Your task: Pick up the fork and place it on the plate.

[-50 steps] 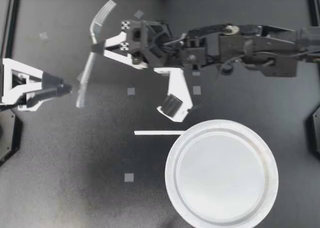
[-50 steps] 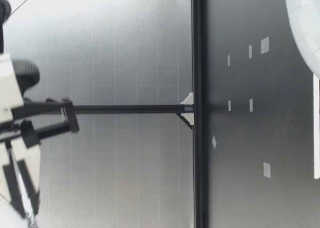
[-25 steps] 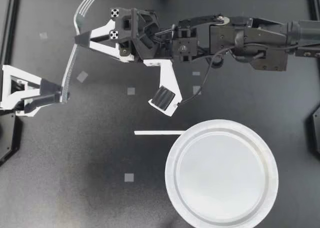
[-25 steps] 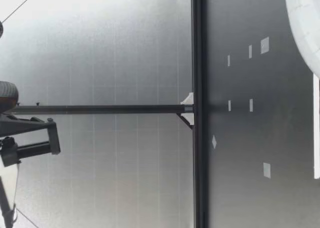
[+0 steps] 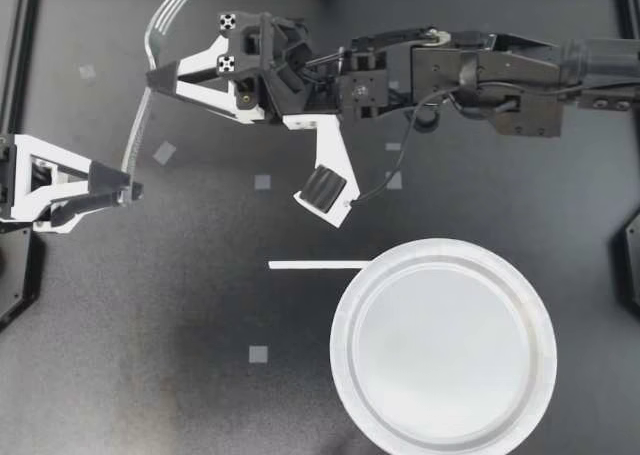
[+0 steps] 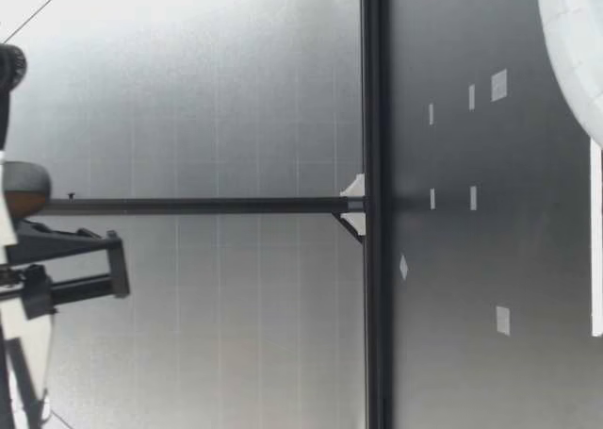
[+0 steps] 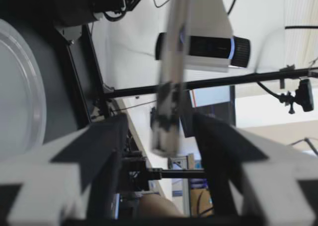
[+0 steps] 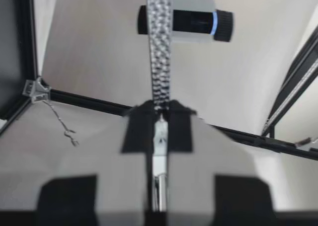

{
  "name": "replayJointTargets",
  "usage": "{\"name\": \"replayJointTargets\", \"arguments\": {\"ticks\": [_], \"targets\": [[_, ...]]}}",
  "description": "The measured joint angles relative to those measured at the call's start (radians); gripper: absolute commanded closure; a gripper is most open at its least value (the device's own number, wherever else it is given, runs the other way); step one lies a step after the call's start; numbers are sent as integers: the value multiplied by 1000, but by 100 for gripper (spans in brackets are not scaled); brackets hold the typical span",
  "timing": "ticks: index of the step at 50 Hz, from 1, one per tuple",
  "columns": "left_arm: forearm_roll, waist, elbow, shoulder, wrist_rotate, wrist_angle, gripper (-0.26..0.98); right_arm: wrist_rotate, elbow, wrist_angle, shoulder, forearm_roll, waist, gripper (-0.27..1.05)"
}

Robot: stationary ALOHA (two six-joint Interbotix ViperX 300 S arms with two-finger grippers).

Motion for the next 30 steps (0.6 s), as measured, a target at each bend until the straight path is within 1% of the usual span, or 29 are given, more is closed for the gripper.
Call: {"name": "replayJointTargets", "arguments": {"ticks": [5,15,18,25,30], "targets": [[0,2,0,0,0,-12,37,2,0,-5,12,6,-2,76],[0,0,0,2,0,-18,61,2,-3,-9,12,14,-5,76],[-2,0,0,2,2,-18,66,2,-3,-9,12,15,-5,76],[0,0,0,3,2,-17,66,2,-3,-9,14,15,-5,74],[-2,0,0,5,2,-18,66,2,-5,-11,21,20,-5,66]]}}
